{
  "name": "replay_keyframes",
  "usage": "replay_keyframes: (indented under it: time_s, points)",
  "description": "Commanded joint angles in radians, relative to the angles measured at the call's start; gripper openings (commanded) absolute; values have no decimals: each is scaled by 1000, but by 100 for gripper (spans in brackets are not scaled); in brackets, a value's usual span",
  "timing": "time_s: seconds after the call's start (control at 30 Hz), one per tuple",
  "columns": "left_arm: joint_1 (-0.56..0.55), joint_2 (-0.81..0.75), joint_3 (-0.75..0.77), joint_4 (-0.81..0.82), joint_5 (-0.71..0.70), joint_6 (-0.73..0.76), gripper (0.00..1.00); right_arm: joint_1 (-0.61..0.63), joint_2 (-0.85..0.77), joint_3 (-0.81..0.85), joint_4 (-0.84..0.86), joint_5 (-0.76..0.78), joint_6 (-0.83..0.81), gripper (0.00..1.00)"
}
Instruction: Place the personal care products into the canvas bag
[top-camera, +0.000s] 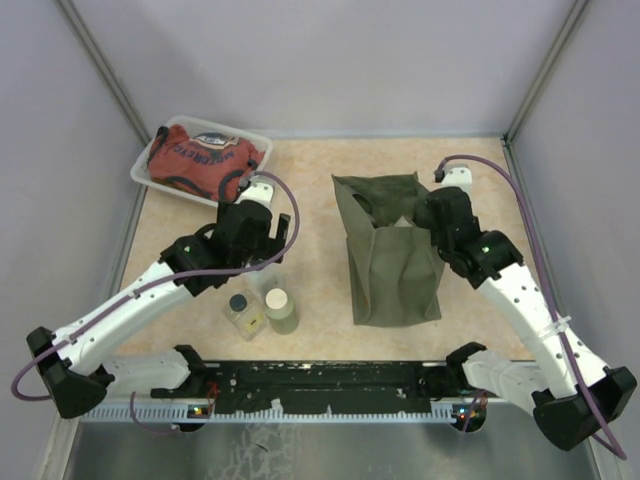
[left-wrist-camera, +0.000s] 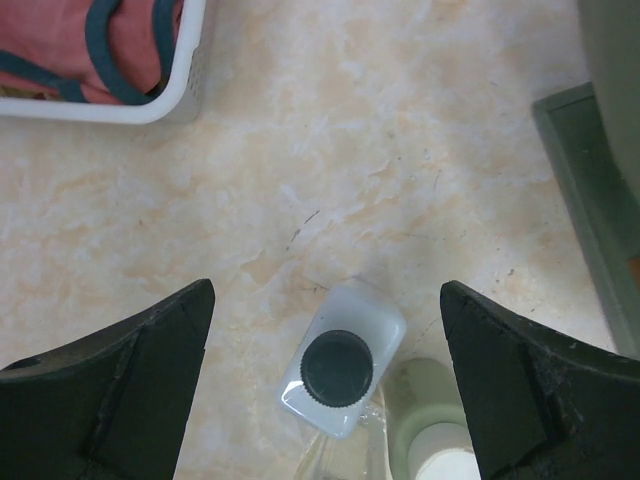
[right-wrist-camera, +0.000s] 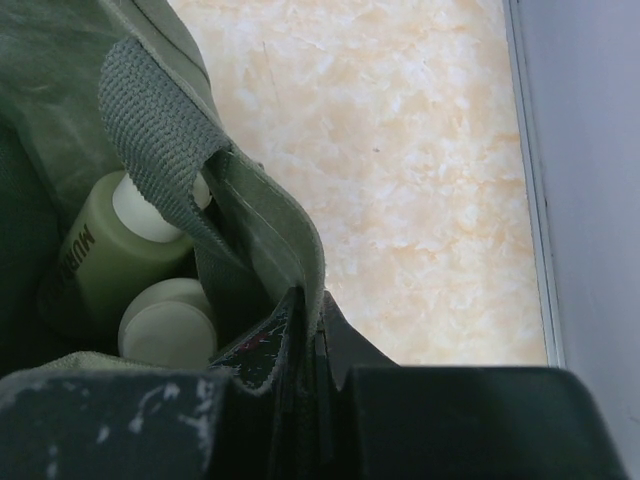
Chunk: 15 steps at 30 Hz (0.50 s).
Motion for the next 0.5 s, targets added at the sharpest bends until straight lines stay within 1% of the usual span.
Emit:
replay_keyframes:
  time_s: [0.0, 0.13, 0.27, 0.47]
  points:
    - [66, -11, -37, -63, 13, -56, 100, 4, -27, -10, -32, 45, -8, 0]
    - [127, 11, -77, -58, 119, -57, 100, 4, -32, -14, -35, 43, -8, 0]
    - [128, 29, -112, -53, 195, -73, 100, 4, -37, -16, -36, 42, -8, 0]
    - [128, 36, -135, -47, 373, -60, 100, 4, -33, -19, -32, 43, -12, 0]
